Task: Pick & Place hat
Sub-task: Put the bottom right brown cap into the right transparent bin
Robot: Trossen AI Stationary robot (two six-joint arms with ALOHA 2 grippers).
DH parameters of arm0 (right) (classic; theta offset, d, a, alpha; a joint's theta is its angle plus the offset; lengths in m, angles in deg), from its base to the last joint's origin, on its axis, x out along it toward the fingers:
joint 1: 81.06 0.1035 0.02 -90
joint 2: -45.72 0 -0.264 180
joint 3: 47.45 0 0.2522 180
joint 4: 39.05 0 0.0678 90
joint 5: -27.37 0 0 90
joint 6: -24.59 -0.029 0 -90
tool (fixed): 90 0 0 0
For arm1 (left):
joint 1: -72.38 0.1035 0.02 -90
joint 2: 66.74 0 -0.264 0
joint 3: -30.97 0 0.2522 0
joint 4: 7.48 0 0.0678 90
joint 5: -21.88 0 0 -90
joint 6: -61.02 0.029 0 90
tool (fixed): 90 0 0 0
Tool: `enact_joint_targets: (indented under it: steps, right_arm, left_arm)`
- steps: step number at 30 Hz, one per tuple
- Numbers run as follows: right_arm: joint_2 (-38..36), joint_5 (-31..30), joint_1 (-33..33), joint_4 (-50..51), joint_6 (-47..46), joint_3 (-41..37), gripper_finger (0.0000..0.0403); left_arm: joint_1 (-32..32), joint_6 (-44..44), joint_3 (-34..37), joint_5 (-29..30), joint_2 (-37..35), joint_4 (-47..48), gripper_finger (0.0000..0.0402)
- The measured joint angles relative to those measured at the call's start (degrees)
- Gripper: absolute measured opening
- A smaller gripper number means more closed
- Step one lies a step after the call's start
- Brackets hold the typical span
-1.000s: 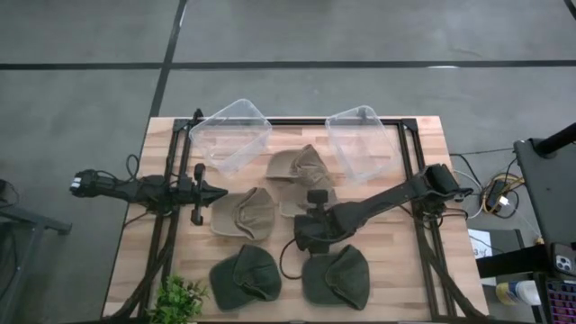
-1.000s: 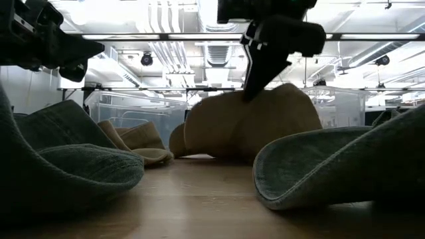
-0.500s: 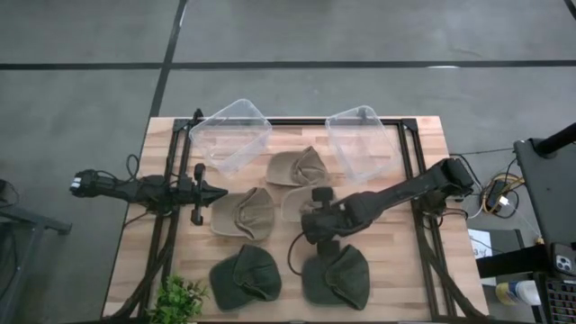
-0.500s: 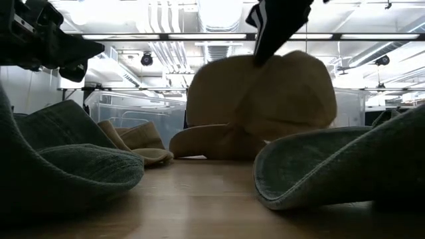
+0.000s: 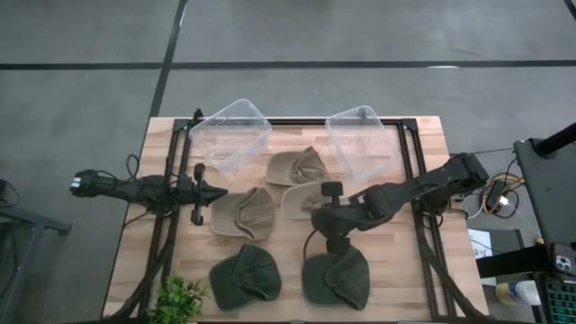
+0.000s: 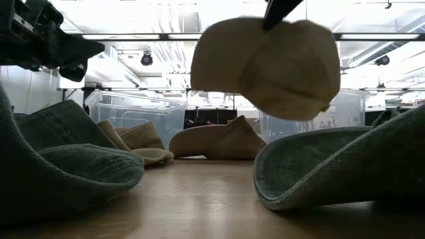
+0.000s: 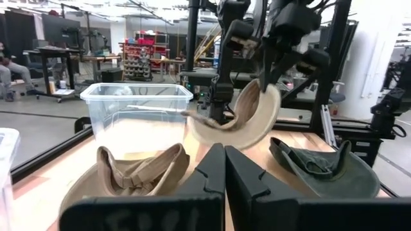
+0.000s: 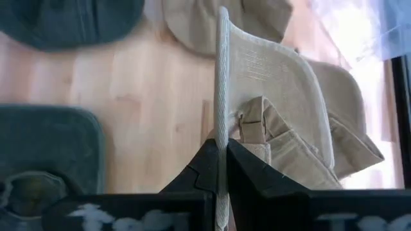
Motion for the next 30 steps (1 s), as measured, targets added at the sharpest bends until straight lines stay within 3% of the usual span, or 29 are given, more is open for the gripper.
enact_joint_targets:
  steps: [3,16,21,30]
  right_arm:
    - [-2.3,-2.0,0.0,-0.1,-1.5,0.0,0.0013]
    - [-9.5,-27.1,-1.2,3.3,-9.8,2.8,0.0013]
    - [-10.9,-29.6,-4.4,3.2,-10.6,3.1,0.0013]
    - [-11.4,-30.5,-13.3,8.8,-16.2,3.1,0.0013]
  left_arm:
    - [0.0,-1.1,0.0,0.6,0.0,-0.2,0.0003]
    - [0.0,-5.3,0.0,0.5,0.0,0.1,0.0003]
    - [0.0,-10.2,0.0,0.5,0.0,0.2,0.0003]
    - [0.0,-10.6,0.0,0.5,0.0,0.3,0.0003]
